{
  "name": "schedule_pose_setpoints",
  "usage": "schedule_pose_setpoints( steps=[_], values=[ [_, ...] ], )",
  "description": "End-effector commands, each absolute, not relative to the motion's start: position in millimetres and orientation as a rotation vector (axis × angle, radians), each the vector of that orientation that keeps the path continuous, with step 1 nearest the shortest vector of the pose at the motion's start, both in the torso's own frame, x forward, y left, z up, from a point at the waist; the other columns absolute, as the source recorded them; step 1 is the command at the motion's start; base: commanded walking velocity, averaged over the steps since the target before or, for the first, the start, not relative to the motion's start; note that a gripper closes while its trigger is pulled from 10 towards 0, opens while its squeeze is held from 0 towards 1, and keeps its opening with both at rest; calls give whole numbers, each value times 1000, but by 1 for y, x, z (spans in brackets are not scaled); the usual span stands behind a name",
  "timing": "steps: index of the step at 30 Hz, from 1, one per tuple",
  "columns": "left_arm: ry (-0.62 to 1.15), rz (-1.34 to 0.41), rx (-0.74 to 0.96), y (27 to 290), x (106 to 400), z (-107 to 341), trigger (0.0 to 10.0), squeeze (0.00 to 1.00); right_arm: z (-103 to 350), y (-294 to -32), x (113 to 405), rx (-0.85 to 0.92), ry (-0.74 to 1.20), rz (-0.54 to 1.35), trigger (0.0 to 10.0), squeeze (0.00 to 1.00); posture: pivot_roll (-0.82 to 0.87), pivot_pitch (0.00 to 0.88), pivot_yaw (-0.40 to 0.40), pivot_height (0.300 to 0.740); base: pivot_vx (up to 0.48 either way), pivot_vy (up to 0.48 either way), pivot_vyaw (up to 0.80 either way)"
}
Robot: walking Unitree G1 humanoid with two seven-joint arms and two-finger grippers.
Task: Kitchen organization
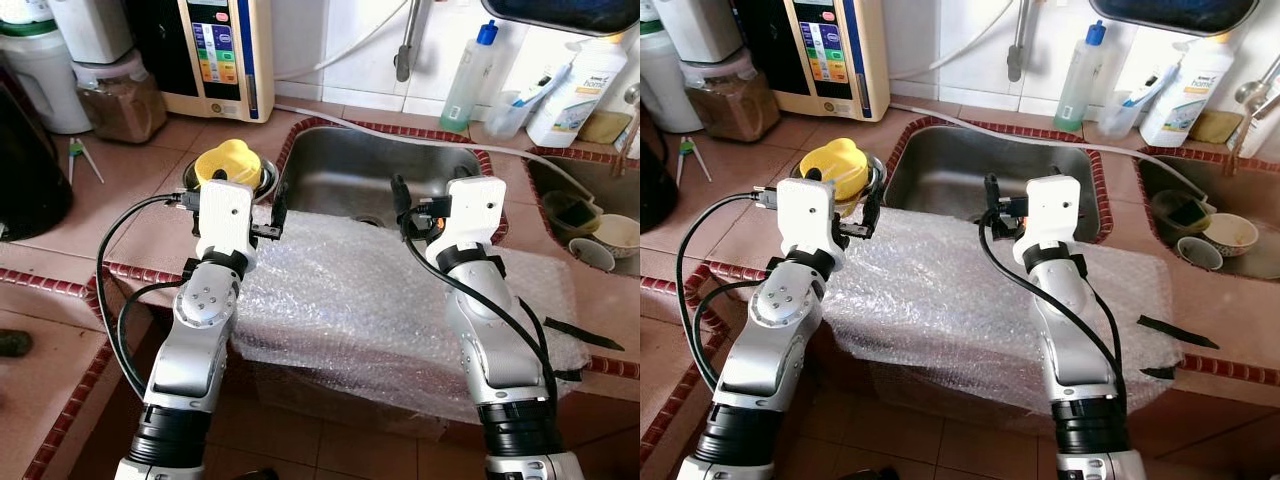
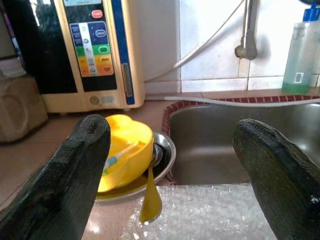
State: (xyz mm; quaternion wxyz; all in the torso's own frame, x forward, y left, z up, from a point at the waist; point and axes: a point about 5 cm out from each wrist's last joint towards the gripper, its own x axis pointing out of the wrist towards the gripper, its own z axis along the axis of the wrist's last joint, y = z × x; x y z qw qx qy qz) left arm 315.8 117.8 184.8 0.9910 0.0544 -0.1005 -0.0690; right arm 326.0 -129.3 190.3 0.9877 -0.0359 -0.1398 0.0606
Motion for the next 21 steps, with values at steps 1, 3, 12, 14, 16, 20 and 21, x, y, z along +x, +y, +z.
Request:
schedule_pose_setpoints(
  steps=[1, 3, 12, 14, 16, 20, 21],
  values=[
    [-196, -146, 109, 117, 315, 184, 10000, 0, 191, -131, 325, -69, -286, 111, 10000, 0, -14, 89, -30, 740, 0, 0, 0],
    [-194, -145, 106, 117, 315, 184, 10000, 0, 192, -131, 325, -69, -288, 109, 10000, 0, -16, 89, -29, 740, 0, 0, 0],
    [-184, -150, 93, 116, 315, 183, 10000, 0, 191, -132, 325, -68, -287, 101, 10000, 0, -18, 91, -24, 740, 0, 133, 0],
    [-183, -151, 92, 116, 315, 183, 10000, 0, 191, -132, 325, -68, -287, 100, 10000, 0, -19, 91, -23, 740, 0, 0, 0],
    [-182, -154, 91, 115, 316, 183, 10000, 0, 192, -132, 325, -68, -287, 98, 10000, 0, -20, 91, -23, 740, 0, 0, 0],
    [-186, -159, 94, 114, 315, 183, 10000, 0, 191, -133, 324, -69, -286, 96, 10000, 0, -20, 92, -23, 740, 0, 0, 0],
    [-190, -161, 96, 114, 315, 184, 10000, 0, 191, -133, 324, -69, -286, 96, 10000, 0, -21, 93, -23, 740, 0, 0, 0]
  ],
)
